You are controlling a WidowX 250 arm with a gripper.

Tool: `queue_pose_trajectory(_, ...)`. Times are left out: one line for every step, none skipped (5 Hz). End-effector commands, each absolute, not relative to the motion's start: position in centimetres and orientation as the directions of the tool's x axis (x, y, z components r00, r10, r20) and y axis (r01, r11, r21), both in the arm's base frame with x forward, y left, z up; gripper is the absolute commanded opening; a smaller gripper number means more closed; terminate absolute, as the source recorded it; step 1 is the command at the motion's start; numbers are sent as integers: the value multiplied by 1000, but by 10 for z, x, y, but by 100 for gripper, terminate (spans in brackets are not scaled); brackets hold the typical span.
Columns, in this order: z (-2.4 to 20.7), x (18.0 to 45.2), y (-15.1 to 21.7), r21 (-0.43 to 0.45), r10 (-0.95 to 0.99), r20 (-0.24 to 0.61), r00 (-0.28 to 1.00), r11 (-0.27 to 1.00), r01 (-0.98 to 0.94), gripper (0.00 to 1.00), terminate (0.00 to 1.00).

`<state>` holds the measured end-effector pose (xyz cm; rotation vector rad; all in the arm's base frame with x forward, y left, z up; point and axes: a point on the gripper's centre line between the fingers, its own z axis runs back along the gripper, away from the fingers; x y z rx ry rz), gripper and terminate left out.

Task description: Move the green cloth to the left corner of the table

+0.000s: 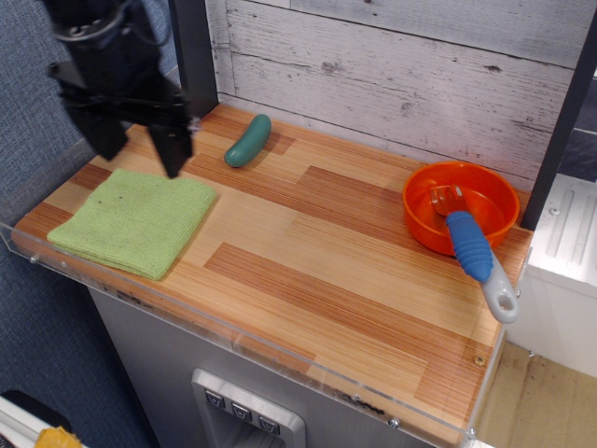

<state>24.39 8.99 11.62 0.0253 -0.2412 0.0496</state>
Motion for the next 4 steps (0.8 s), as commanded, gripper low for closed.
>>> queue_pose_trajectory(145, 222, 41, 23, -50, 284, 957, 999, 45, 100, 0)
queue_pose_trajectory(153, 214, 27, 13, -104, 287, 952, 994, 105, 100, 0)
queue_pose_trajectory(153, 214, 27, 13, -104, 287, 952, 994, 105, 100, 0)
queue_pose_trajectory(153, 214, 27, 13, -104, 287, 952, 994, 105, 100, 100)
